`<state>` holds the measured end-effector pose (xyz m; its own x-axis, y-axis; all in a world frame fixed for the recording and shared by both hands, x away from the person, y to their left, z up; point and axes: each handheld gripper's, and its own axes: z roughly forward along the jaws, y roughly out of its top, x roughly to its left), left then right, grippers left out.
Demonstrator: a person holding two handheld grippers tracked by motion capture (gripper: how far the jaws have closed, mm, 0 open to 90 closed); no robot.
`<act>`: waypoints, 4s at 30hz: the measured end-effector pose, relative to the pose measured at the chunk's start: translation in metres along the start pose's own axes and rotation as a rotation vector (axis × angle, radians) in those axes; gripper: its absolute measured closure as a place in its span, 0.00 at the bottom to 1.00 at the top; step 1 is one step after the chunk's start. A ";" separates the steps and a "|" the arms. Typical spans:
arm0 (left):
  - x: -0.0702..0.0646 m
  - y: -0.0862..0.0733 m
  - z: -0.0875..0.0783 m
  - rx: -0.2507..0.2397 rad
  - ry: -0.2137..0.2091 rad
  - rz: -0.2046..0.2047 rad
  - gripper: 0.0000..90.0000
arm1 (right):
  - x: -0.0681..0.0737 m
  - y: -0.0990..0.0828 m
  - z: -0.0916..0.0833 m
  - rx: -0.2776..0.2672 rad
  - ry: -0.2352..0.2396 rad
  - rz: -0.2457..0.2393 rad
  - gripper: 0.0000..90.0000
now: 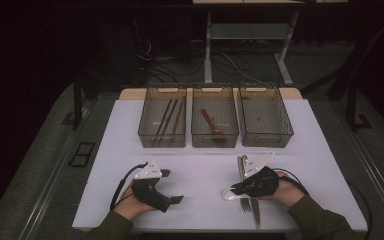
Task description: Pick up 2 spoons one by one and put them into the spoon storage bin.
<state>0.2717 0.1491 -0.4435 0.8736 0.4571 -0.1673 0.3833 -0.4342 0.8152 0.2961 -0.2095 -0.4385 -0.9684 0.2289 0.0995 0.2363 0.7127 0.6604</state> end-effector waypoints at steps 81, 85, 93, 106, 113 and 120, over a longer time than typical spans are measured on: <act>0.001 0.000 -0.001 -0.013 -0.009 -0.005 0.00 | -0.100 0.106 -0.050 -0.321 -0.328 0.221 0.93; 0.001 0.000 -0.001 -0.014 -0.011 -0.007 0.00 | -0.112 0.118 -0.042 -0.302 -0.338 0.228 0.93; 0.002 -0.001 0.000 -0.012 -0.012 -0.004 0.00 | -0.137 0.130 -0.016 -0.245 -0.352 0.246 0.93; 0.001 -0.001 0.000 -0.012 -0.017 -0.005 0.00 | -0.147 0.129 0.012 -0.161 -0.355 0.278 0.91; 0.001 -0.001 -0.001 -0.005 -0.014 0.000 0.00 | -0.142 0.127 0.003 -0.230 -0.350 0.301 0.61; 0.001 -0.002 -0.001 -0.008 -0.012 -0.006 0.00 | -0.128 0.120 -0.016 -0.282 -0.350 0.319 0.52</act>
<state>0.2712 0.1508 -0.4446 0.8748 0.4502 -0.1791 0.3864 -0.4253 0.8184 0.4473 -0.1639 -0.3604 -0.7565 0.6453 0.1059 0.4366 0.3780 0.8164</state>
